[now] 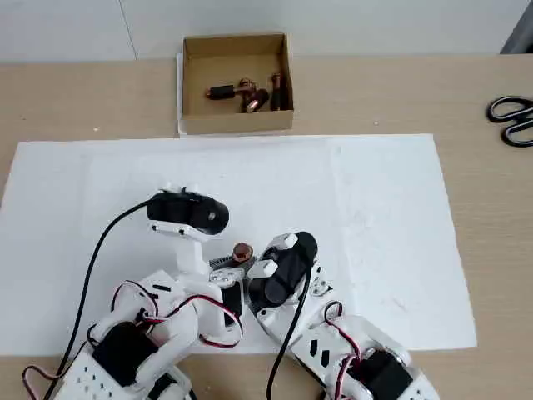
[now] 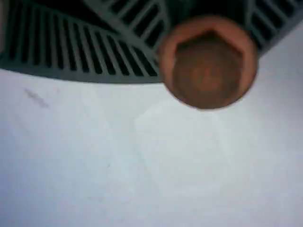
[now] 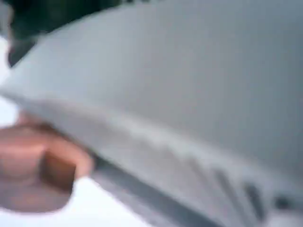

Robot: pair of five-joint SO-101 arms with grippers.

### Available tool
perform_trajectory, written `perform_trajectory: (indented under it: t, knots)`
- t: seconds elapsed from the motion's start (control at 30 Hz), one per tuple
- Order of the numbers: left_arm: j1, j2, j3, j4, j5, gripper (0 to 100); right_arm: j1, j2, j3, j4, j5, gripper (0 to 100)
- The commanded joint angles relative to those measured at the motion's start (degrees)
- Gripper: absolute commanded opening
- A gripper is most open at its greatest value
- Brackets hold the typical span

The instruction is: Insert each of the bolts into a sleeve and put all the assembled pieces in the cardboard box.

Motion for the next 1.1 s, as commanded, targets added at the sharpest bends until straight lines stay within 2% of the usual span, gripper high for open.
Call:
perform_trajectory:
  t: [0.0,0.23,0.47,0.7,1.07]
  knots:
    - [1.76,-0.26,-0.04,2.02,-2.20,0,0.13,-0.40,-3.08,-2.15,-0.35,0.4]
    - [1.58,-0.26,-0.04,-0.35,-2.37,1,0.13,-0.40,-3.08,-2.15,-0.35,0.4]
    - [1.58,-0.44,-0.04,0.00,-2.20,26,0.13,-0.40,-3.08,-2.15,-0.35,0.4]
    - [0.88,-0.35,-0.40,-0.26,-2.29,27,0.13,-0.40,-3.08,-1.80,-0.35,0.4]
    - [-16.35,-0.26,-7.60,-2.46,-6.77,26,1.36,-0.40,-2.55,-2.15,-0.35,0.4]
